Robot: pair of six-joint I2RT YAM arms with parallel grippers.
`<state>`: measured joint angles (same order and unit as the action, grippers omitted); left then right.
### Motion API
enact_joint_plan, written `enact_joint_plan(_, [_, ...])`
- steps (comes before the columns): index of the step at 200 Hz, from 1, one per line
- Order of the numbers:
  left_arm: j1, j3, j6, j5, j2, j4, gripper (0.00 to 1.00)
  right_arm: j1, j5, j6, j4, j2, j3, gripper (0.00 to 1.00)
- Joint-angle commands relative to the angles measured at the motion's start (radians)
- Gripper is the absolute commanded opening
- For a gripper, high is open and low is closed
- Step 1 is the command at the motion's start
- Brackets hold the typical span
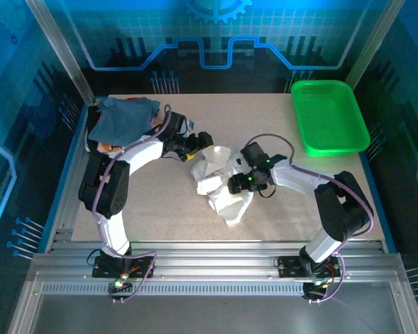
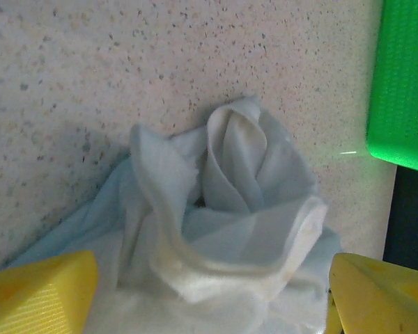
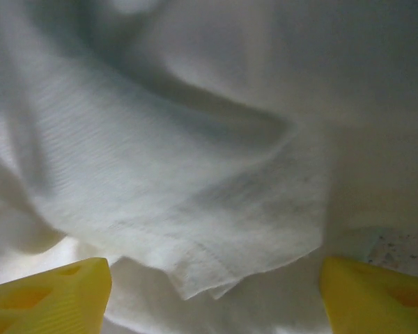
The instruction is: Fold and stack the t-shirts
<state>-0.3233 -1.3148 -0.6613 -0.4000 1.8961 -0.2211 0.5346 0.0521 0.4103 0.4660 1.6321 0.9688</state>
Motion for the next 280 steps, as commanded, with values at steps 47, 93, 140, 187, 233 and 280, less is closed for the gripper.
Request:
enact_joint_plan(47, [-0.032, -0.188, 0.060, -0.022, 0.159, -0.096, 0.60, -0.018, -0.106, 0.029, -0.026, 0.048, 0.067, 0.51])
enact_joint_plan(93, [-0.021, -0.217, 0.088, -0.050, 0.111, -0.130, 0.00, -0.052, -0.106, 0.036, 0.018, 0.006, 0.114, 0.07])
enact_joint_plan(140, [0.027, -0.180, 0.087, -0.039, -0.065, -0.121, 0.00, -0.088, -0.116, 0.039, 0.121, -0.143, 0.181, 0.00])
enact_joint_plan(187, [0.120, -0.318, 0.114, 0.001, -0.211, -0.174, 0.00, -0.226, -0.080, 0.002, 0.172, -0.234, 0.379, 0.00])
enact_joint_plan(233, [0.223, -0.672, 0.169, 0.025, -0.212, -0.275, 0.00, -0.431, 0.036, -0.006, 0.190, -0.125, 0.783, 0.00])
enact_joint_plan(280, [0.300, -0.880, 0.185, 0.027, -0.248, -0.296, 0.00, -0.534, 0.137, 0.002, 0.202, -0.111, 1.029, 0.00])
